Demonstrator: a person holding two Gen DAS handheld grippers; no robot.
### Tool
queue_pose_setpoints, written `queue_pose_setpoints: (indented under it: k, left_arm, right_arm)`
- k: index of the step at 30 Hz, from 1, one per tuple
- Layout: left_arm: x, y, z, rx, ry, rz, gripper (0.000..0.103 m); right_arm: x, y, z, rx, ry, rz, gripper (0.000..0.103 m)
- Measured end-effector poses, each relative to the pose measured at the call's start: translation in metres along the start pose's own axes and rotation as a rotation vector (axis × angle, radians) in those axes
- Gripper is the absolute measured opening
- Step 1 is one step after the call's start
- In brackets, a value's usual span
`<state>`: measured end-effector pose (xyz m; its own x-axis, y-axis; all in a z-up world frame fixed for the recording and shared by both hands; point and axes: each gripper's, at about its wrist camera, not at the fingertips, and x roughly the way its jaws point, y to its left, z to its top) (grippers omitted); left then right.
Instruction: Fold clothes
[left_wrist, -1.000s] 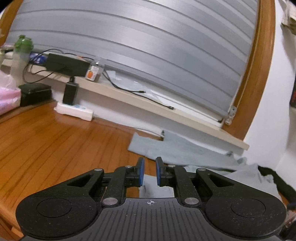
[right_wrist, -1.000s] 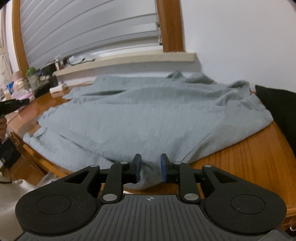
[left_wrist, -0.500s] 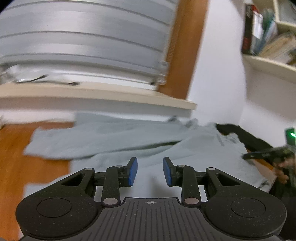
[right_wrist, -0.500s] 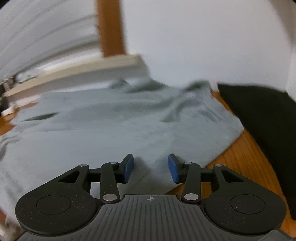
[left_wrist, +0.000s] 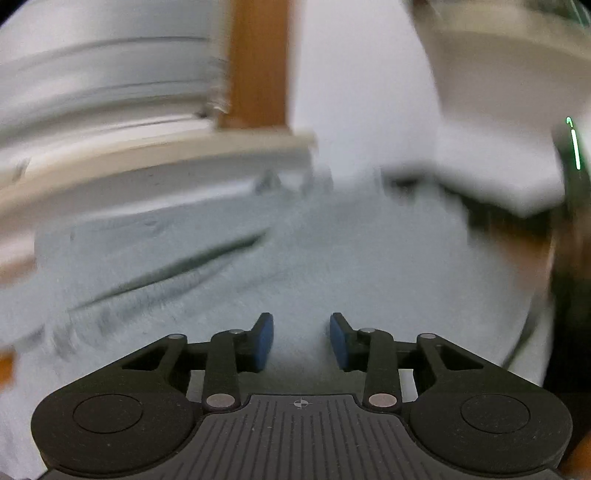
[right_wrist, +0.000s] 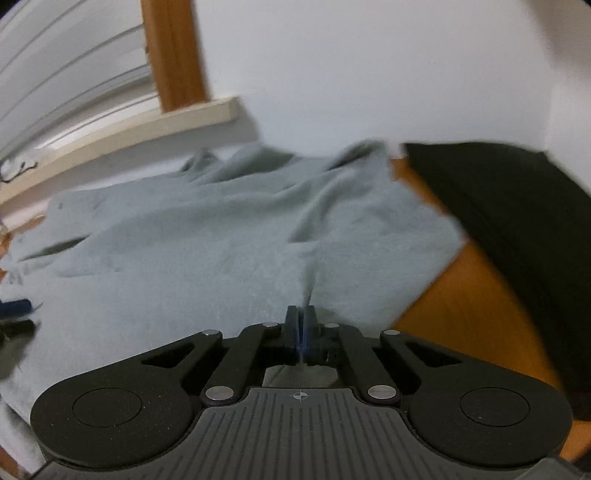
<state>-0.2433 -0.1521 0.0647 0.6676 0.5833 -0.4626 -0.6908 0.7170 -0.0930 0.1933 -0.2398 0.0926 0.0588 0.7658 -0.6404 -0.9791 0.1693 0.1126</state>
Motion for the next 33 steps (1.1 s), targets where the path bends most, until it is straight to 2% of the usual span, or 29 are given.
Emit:
queue_pose_setpoints:
  k: [1,2,4,6,7,8,10,14,19,24,27,33]
  left_arm:
    - [0.000,0.005,0.000,-0.032,-0.009,-0.010,0.053]
    - [0.000,0.011,0.001,-0.064,-0.017,-0.020,0.058]
    - [0.000,0.018,0.000,-0.103,-0.012,-0.027,0.059]
    - [0.001,0.021,-0.001,-0.103,0.008,-0.043,0.068]
    - [0.002,0.021,0.000,-0.092,0.020,-0.044,0.075]
    - [0.003,0.020,0.000,-0.083,0.029,-0.042,0.075]
    - [0.005,0.020,0.001,-0.073,0.047,-0.044,0.076]
    - [0.010,0.013,0.001,-0.038,0.081,-0.050,0.077]
    - [0.008,0.013,0.000,-0.032,0.089,-0.045,0.078]
    - [0.003,0.015,0.001,-0.018,0.094,-0.033,0.080]
    - [-0.005,0.021,0.003,-0.013,0.088,-0.015,0.080]
    - [-0.028,0.047,0.006,-0.044,0.070,0.039,0.082]
  right_arm:
    - [-0.001,-0.003,-0.002,0.009,-0.008,0.001,0.001]
    - [-0.003,-0.005,-0.003,0.021,-0.017,0.000,0.001]
    - [-0.005,-0.011,-0.007,0.045,-0.037,-0.003,0.004]
    - [-0.009,-0.002,-0.005,0.031,-0.090,-0.007,0.016]
    - [-0.011,0.005,-0.003,0.008,-0.120,-0.010,0.036]
    - [-0.014,0.012,-0.002,-0.014,-0.150,-0.014,0.052]
    - [-0.016,0.025,0.003,-0.051,-0.177,0.005,0.059]
    - [-0.010,0.053,0.006,-0.104,-0.146,0.066,0.063]
    - [0.006,0.086,0.000,-0.173,-0.062,0.156,0.066]
    - [0.005,0.116,-0.006,-0.224,-0.024,0.218,0.071]
    - [0.003,0.134,-0.009,-0.255,-0.013,0.251,0.076]
    - [0.007,0.173,-0.009,-0.314,0.002,0.314,0.078]
